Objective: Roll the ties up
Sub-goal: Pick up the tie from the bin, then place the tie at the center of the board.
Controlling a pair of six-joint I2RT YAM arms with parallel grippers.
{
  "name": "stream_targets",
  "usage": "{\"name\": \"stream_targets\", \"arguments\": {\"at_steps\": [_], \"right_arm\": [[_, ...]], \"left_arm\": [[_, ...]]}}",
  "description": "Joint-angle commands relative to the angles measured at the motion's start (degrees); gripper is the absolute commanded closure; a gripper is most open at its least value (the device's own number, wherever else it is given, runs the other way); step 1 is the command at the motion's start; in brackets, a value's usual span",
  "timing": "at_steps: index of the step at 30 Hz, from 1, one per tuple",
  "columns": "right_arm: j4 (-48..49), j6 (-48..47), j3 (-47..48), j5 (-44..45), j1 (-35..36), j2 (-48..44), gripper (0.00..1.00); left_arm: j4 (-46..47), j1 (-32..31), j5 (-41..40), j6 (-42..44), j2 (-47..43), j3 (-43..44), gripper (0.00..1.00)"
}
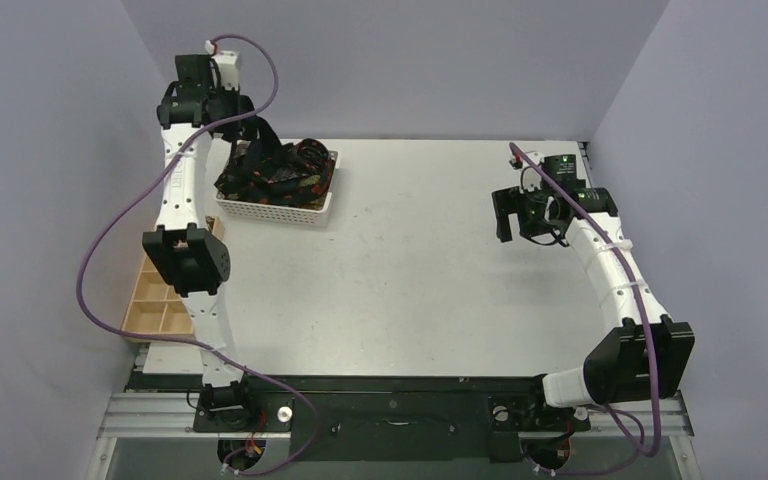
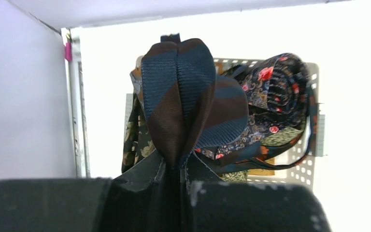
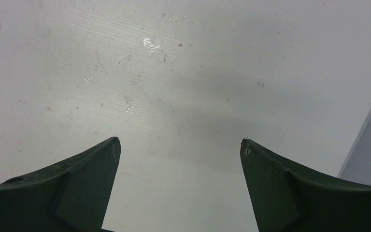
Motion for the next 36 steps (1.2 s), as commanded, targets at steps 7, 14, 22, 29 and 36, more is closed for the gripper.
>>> {"name": "stream_targets", "arguments": {"at_steps": [7, 14, 22, 29, 36], "right_arm": [[-7.3, -11.0, 14.3, -4.2, 1.4, 2.6, 0.11], [-11.4, -19.5, 26.5, -2.3, 6.8, 5.6, 0.12], [-5.5, -13.0, 27.6, -8.7, 9.1, 2.9, 0.13], [-0.2, -5.9, 21.8, -18.1, 7.2, -4.4, 0.15], [-9.1, -5.2, 22.5, -28.0, -5.5, -2.5, 0.16]], "left_arm": [[13.9, -6.6, 2.0, 6.7, -19.8, 4.0, 1.0], [32.0, -9.4, -5.7, 1.6, -22.1, 8.2, 1.0], [34.4, -18.0, 7.5, -4.7, -27.2, 6.5, 1.0], [28.7, -31.9, 12.1, -3.7, -29.7, 3.6, 1.0], [24.2, -38.1, 12.3, -10.2, -31.3, -6.2, 1.0]]}}
